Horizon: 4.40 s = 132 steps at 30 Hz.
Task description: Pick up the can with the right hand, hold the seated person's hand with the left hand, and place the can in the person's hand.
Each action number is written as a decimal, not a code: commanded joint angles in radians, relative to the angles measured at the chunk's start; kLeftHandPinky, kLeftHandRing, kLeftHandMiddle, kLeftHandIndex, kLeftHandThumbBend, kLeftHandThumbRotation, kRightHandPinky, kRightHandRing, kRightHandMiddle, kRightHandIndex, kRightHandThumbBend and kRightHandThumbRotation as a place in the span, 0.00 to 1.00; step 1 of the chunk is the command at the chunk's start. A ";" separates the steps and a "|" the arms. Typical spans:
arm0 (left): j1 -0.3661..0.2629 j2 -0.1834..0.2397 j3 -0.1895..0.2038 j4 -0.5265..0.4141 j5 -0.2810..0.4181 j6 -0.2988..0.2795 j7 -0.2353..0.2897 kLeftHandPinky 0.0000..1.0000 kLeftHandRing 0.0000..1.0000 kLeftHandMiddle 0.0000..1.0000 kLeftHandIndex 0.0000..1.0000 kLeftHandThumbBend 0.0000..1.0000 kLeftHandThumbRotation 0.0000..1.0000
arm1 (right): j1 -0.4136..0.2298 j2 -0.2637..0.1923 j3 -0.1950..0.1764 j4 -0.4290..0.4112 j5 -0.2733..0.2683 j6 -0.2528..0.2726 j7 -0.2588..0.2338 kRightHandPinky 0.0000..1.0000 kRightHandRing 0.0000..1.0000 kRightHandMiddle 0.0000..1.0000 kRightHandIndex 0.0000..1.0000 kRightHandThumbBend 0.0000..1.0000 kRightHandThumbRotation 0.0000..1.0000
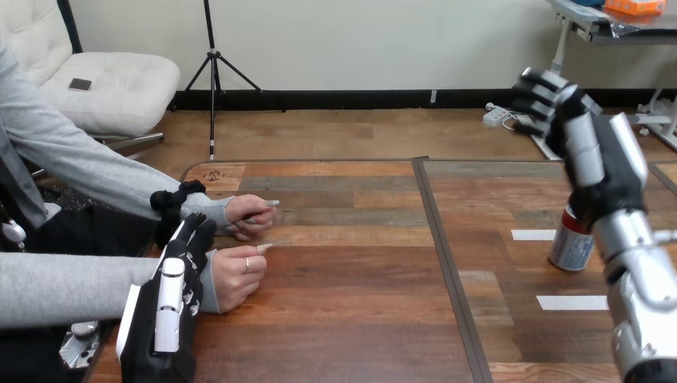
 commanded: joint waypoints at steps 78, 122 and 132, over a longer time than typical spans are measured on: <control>-0.072 0.007 0.005 0.006 -0.002 -0.021 -0.012 0.97 0.94 0.88 0.89 0.38 0.99 | -0.210 -0.244 0.028 0.391 -0.209 0.167 -0.219 0.83 0.90 0.90 0.90 1.00 0.30; -0.079 0.007 0.011 0.026 -0.003 -0.039 -0.019 0.95 0.90 0.85 0.84 0.33 0.94 | -0.169 -0.207 0.140 0.403 -0.320 0.261 -0.194 0.81 0.92 0.94 0.95 1.00 0.28; -0.082 0.007 0.012 0.034 -0.004 -0.047 -0.023 0.95 0.90 0.85 0.84 0.34 0.94 | -0.168 -0.208 0.180 0.396 -0.353 0.293 -0.214 0.75 0.90 0.92 0.94 1.00 0.30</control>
